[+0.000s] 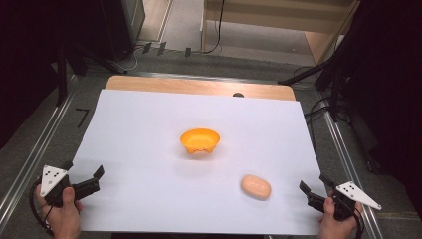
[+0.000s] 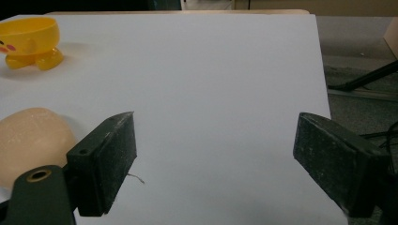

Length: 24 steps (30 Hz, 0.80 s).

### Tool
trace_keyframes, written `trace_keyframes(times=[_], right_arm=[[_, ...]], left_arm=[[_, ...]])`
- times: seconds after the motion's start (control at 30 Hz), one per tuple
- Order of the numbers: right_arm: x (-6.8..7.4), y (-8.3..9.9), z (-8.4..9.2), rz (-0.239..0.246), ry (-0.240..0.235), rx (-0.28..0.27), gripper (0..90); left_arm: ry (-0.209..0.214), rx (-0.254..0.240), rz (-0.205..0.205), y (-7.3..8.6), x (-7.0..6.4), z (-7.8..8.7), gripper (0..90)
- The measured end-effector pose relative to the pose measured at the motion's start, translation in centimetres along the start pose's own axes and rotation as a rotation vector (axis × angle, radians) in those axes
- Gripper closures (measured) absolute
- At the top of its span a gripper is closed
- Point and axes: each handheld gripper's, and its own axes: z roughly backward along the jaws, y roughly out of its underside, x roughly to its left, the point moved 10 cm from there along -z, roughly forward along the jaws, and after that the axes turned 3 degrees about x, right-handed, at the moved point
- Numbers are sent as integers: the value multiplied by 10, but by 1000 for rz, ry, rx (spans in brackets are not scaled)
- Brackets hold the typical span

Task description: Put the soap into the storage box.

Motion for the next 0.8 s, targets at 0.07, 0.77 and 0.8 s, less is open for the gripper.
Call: trace_keyframes(times=[0.07, 0.77, 0.8], right_arm=[[0, 0, 0, 10, 7, 2, 145], [38, 0, -7, 244, -117, 362, 139], [40, 0, -7, 254, -123, 382, 139]], left_arm=[[-11, 4, 8, 0, 1, -1, 0], [-17, 68, -62, 4, -5, -7, 0], [-14, 68, -63, 4, -5, -7, 0]])
